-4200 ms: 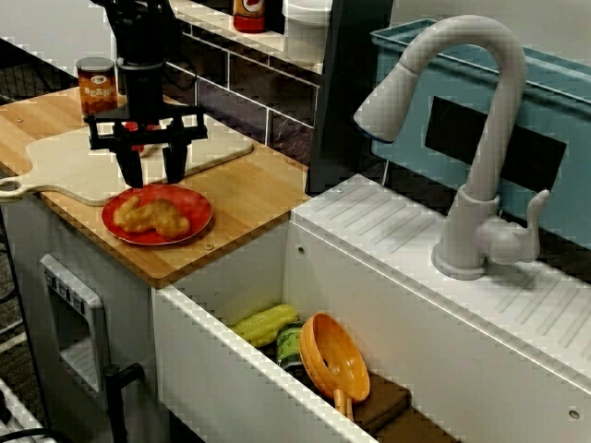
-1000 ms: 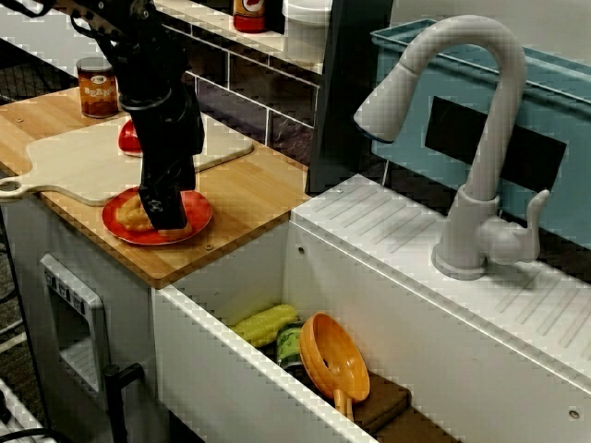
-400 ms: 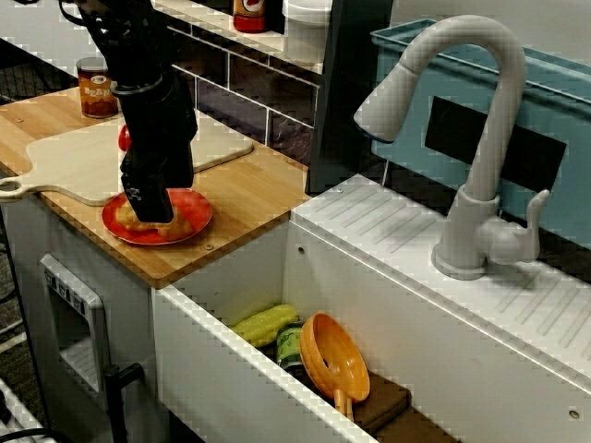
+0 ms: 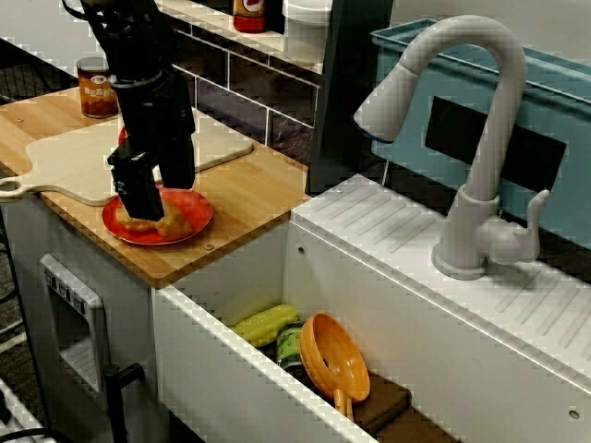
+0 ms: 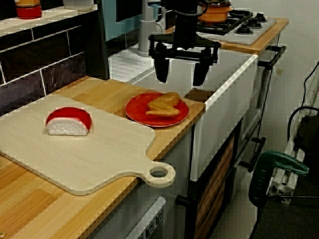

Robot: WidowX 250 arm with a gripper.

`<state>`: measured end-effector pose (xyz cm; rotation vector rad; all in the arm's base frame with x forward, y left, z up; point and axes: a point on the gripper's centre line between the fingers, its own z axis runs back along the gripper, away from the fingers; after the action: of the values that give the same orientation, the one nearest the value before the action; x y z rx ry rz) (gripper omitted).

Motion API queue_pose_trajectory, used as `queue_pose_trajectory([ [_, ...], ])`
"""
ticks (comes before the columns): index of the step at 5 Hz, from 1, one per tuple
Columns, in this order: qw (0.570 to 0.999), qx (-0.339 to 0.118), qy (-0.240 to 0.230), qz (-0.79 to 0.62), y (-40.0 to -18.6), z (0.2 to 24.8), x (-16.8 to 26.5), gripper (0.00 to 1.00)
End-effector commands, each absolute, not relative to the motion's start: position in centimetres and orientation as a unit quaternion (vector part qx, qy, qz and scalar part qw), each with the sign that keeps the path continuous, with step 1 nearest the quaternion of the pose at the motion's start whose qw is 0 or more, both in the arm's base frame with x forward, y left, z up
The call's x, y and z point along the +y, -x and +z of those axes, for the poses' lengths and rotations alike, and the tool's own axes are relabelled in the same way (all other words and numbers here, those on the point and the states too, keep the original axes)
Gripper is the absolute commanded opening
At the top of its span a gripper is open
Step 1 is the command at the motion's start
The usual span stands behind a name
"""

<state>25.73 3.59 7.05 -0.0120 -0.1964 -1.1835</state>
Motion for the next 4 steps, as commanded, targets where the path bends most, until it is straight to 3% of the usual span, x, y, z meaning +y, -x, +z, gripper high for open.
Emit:
queue_pose_trajectory([
  [1, 0.808, -0.124, -0.025, -0.575, -27.0, 7.6, 4.3, 1.00],
  [4, 0.803, -0.120, -0.038, -0.583, -27.2, 6.2, 3.9, 1.00],
])
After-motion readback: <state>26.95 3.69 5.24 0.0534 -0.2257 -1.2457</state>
